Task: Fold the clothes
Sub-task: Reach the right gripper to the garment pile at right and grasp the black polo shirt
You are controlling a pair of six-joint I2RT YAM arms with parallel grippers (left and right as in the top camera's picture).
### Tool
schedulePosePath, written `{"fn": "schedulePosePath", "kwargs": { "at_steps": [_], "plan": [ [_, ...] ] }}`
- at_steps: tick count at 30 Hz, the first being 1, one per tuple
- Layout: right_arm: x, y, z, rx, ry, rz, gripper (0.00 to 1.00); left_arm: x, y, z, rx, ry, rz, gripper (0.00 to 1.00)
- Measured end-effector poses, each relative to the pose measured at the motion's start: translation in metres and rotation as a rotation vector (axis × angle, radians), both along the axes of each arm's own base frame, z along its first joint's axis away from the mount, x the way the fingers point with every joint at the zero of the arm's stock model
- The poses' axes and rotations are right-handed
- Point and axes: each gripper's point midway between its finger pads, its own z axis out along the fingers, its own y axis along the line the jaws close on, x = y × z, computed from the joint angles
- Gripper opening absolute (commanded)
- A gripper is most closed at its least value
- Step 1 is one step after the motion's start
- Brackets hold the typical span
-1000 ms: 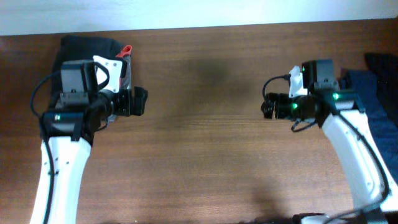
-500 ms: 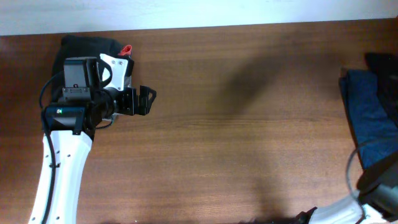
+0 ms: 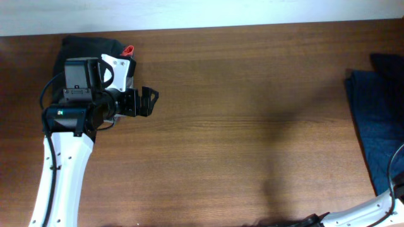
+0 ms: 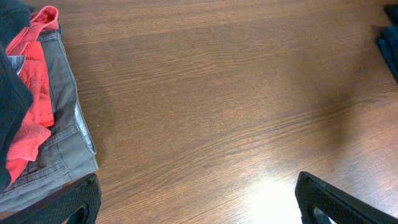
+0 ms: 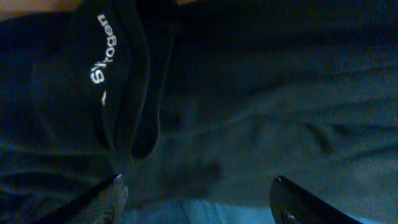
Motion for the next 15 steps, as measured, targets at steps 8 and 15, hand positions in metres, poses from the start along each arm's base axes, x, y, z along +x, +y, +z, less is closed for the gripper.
{"fn": "schedulePosePath", "kwargs": {
  "at_steps": [8, 15],
  "plan": [
    [0.031, -0.015, -0.032, 0.0, -0.117, 0.05, 0.34, -0.002, 0.0, -0.002, 0.0, 0.013, 0.0, 0.99],
    [0.048, -0.009, -0.031, 0.041, -0.21, 0.088, 0.04, -0.004, -0.009, -0.002, 0.0, 0.011, -0.024, 0.99]
  ]
}}
